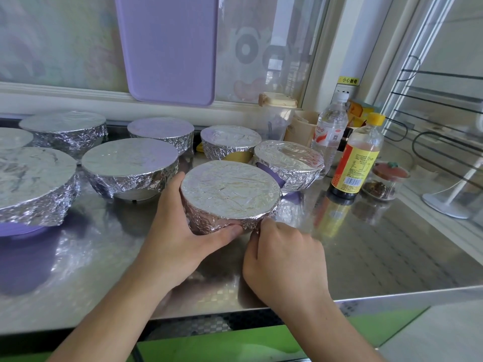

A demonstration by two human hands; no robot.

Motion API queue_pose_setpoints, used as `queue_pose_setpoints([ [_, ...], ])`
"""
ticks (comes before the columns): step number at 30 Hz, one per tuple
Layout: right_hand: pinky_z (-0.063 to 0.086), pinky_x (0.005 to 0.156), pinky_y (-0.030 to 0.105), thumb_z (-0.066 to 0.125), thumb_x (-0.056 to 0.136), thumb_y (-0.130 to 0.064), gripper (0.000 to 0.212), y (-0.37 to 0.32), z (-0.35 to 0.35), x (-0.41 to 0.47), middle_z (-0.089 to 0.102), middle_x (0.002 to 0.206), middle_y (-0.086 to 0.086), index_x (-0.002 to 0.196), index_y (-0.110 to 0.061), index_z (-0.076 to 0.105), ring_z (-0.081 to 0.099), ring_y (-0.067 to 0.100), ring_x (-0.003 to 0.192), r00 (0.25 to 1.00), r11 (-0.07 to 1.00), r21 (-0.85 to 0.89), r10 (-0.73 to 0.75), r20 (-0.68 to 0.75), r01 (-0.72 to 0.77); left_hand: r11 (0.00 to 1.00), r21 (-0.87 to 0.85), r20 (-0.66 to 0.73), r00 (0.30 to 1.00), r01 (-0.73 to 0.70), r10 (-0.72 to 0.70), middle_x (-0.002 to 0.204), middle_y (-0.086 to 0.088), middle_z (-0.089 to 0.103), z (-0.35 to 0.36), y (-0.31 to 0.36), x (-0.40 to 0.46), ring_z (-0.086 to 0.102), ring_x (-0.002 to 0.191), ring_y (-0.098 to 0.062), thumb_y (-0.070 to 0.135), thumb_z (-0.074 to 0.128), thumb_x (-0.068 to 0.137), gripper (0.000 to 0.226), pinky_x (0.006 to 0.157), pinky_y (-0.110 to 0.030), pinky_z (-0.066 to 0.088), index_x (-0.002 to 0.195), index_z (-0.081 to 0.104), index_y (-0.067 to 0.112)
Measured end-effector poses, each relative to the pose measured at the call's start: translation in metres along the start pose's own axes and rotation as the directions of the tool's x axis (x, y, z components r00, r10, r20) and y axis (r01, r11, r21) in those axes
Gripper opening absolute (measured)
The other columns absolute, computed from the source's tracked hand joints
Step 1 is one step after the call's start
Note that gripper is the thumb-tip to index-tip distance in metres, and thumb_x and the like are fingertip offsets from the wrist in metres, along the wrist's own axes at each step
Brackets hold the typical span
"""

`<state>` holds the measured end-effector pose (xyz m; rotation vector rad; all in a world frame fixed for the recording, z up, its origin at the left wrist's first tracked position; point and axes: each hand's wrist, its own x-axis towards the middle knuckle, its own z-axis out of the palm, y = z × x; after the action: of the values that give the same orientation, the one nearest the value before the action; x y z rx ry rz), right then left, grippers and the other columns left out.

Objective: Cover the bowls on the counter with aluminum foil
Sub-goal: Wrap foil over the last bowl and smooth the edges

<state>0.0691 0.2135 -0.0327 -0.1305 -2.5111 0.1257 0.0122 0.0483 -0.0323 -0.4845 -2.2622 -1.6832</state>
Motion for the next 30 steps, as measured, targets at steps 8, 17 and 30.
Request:
queue_pose_setpoints([
  [8, 0.007, 0.048, 0.025, 0.062, 0.067, -0.023, 0.029, 0.005, 0.004, -0.001, 0.052, 0.051, 0.0, 0.069, -0.023, 0.034, 0.051, 0.029, 0.038, 0.994, 0.995, -0.021, -0.101, 0.033, 0.102, 1.0, 0.012, 0.0, 1.0, -0.014, 0.014, 0.133, 0.035, 0.048, -0.001, -0.004, 0.0, 0.046, 0.12, 0.026, 0.04, 0.099, 0.057, 0.099, 0.089, 0.007, 0.033, 0.129, 0.033, 0.058],
  [17, 0.017, 0.054, 0.028, 0.065, 0.056, -0.02, 0.032, 0.018, 0.004, -0.002, 0.051, 0.055, -0.002, 0.069, -0.024, 0.035, 0.051, 0.027, 0.048, 0.973, 0.973, -0.026, -0.23, 0.017, 0.231, 1.0, 0.012, 0.006, 1.0, -0.004, 0.004, 0.132, 0.035, 0.047, -0.001, -0.004, -0.001, 0.044, 0.118, 0.029, 0.035, 0.099, 0.061, 0.102, 0.087, 0.009, 0.032, 0.134, 0.03, 0.054],
  [30, 0.042, 0.112, 0.027, 0.07, 0.085, -0.008, 0.071, 0.044, -0.014, 0.034, 0.052, 0.13, -0.04, 0.145, -0.038, 0.048, 0.05, -0.002, 0.134, 0.977, 0.617, 0.765, 0.034, 0.211, -0.187, 0.99, -0.1, 0.052, 0.994, 0.103, -0.098, 0.151, 0.024, 0.045, -0.006, -0.005, 0.001, 0.038, 0.119, 0.034, 0.049, 0.095, 0.047, 0.135, 0.08, 0.011, 0.032, 0.162, 0.023, 0.04],
])
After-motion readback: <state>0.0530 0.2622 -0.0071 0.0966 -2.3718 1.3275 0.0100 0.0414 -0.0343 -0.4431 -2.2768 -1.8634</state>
